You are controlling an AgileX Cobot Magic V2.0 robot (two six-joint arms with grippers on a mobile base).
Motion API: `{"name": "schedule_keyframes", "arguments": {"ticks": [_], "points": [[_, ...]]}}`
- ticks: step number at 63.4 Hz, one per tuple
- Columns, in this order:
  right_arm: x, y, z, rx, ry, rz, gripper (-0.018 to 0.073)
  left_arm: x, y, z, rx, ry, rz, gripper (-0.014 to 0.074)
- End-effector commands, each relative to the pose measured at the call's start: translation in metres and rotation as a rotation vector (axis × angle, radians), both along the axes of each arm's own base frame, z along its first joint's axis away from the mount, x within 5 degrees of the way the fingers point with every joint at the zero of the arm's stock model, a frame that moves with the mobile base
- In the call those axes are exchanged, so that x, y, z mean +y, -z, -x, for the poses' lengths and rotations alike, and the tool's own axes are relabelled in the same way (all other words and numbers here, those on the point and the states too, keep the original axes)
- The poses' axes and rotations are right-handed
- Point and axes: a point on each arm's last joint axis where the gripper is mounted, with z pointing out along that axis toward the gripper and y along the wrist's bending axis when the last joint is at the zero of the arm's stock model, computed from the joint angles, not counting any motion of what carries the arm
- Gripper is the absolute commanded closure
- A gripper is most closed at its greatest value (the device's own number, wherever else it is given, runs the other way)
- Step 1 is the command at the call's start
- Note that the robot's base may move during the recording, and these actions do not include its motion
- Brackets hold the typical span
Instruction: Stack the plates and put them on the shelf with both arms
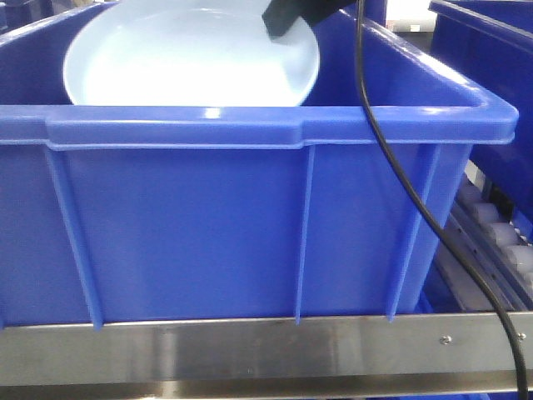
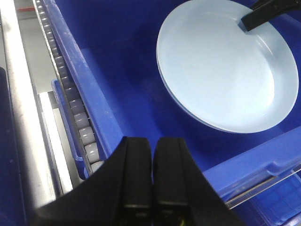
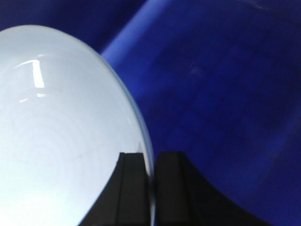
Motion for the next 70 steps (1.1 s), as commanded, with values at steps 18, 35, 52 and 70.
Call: {"name": "schedule_keyframes", "arguments": {"ticks": [18,35,52,70], "points": [[-0.005,-0.043,0.004,-0.148,0.017,-0.065,0.0061,-0.004,-0.016,0.0,-0.084,0.034,0.05,0.0512],[-0.018,-0.084,0.031,-0.23,0.003,-0.107,0.0104,-0.004,-0.016,0.0,-0.084,0.034,0.05,0.0512],[-0.048,-0.125,0.093,-0.314,-0.022,-0.148,0.0522,-0.004,-0.016,0.0,-0.084,0.034,0.05,0.0512],[-0.091,-0.1,0.167,-0.446,0.041,-0.224,0.0503,-0.003,-0.016,0.0,-0.082,0.033,0.048,0.0512]]}}
